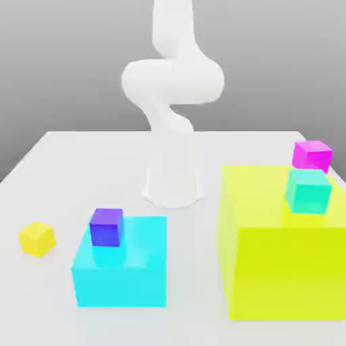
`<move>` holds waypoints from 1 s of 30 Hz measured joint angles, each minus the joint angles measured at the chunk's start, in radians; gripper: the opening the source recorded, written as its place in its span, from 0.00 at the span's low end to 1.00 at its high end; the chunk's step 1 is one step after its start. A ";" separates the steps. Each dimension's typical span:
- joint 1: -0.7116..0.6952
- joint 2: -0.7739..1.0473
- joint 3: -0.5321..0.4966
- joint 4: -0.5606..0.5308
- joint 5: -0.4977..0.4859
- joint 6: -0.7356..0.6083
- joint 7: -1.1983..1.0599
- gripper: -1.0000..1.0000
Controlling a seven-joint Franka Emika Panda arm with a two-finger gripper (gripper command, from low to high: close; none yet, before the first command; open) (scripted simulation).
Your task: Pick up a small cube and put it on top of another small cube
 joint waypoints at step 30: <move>-0.702 1.011 -0.094 -0.356 0.198 0.642 0.821 0.00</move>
